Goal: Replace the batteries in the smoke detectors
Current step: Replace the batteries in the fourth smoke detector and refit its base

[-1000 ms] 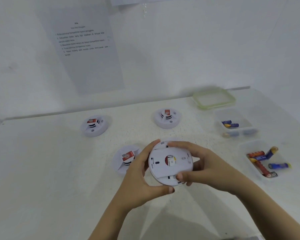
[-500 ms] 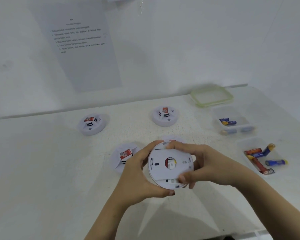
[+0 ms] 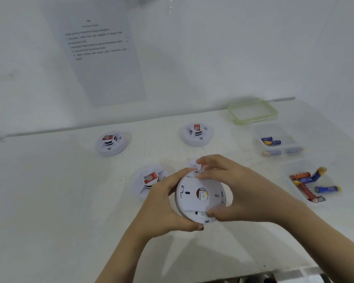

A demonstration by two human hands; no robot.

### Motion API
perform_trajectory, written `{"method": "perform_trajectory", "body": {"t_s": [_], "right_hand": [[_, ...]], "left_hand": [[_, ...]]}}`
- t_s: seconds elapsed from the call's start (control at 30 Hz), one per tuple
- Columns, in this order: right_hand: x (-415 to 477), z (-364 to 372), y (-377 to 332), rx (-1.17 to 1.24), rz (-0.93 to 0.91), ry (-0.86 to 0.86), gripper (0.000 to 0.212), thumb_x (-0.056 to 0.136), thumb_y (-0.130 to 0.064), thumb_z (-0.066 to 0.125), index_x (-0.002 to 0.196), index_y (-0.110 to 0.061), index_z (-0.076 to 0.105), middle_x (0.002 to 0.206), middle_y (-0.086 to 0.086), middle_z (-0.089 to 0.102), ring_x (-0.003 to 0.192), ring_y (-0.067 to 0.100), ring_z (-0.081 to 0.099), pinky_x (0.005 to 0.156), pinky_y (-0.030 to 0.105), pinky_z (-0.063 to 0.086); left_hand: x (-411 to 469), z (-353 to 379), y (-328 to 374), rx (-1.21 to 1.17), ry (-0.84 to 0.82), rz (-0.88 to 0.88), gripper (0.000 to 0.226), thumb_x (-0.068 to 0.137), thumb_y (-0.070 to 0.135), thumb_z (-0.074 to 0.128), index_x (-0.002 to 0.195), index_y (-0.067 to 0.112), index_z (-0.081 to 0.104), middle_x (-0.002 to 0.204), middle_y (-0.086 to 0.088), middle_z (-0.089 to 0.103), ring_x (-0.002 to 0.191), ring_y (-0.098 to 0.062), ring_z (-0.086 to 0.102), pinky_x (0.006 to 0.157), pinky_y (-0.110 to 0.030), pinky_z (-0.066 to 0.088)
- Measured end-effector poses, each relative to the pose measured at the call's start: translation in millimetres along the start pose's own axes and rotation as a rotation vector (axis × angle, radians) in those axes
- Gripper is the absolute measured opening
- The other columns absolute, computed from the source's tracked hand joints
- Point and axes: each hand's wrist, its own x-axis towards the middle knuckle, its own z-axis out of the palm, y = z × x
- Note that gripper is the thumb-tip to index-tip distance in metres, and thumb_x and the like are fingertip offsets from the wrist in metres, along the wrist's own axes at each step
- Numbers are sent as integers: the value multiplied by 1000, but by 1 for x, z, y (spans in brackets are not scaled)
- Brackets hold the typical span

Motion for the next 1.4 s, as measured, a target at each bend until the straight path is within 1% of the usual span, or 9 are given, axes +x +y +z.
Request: {"method": "perform_trajectory", "body": {"t_s": [0.2,0.53,0.67,0.87,1.0,1.13,1.27,1.33,1.4], "right_hand": [[-4,3,-3,-170,-52,-40,63,64,-40,67,124,-26,54,132,-14,39,111,3,37,92,4,23],[-37,21,29,51,146,175,58,64,-47,66,118,-26,57,137,-22,33,118,-6,42,92,10,40],[-57,46,42,19,254,88,63,68,-54,60,126,-31,49,139,-25,25,120,-6,36,90,8,38],[-67,58,54,-18,315,-48,63,79,-50,58,138,-36,38,148,-18,21,134,-1,22,107,15,21],[-59,45,46,285,304,183,54,79,-59,48,131,-58,33,134,-36,36,123,-12,39,100,13,35],[-48,26,39,499,269,289,58,81,-58,48,134,-62,25,129,-33,45,113,-7,52,89,9,44],[-45,13,44,454,177,273,53,86,-50,47,135,-58,29,138,-28,38,134,-4,29,98,14,39],[-46,8,51,418,165,255,51,88,-46,48,136,-56,32,145,-18,33,140,-4,15,105,14,31],[-50,3,59,382,172,239,48,90,-41,49,134,-55,37,146,-14,29,140,-1,16,107,13,33]], "left_hand": [[-6,2,-6,-21,-62,-9,97,45,8,94,127,37,52,115,19,65,111,-2,60,90,-16,47],[-10,-7,-25,-77,192,-48,96,39,35,88,128,30,52,117,23,62,110,0,59,84,-14,52],[-9,-5,-29,-131,276,-52,96,39,33,87,128,26,50,117,26,61,111,3,58,84,-12,51],[-1,10,-24,-184,265,-45,97,38,31,89,126,30,48,120,23,59,115,-1,57,85,-16,52],[8,24,-10,-174,238,-12,95,40,32,89,125,32,47,121,24,58,116,-1,56,85,-12,49],[19,44,1,-167,217,13,97,43,18,95,126,29,46,120,23,58,116,-3,57,86,-17,52],[32,67,11,-177,187,7,95,45,9,96,121,32,44,114,22,59,111,-7,61,81,-31,59],[40,78,15,-170,188,3,95,47,6,95,120,35,44,114,22,59,109,-7,62,82,-30,58],[47,88,17,-167,194,-8,96,47,9,96,121,38,44,117,21,59,111,-9,62,83,-28,57]]}}
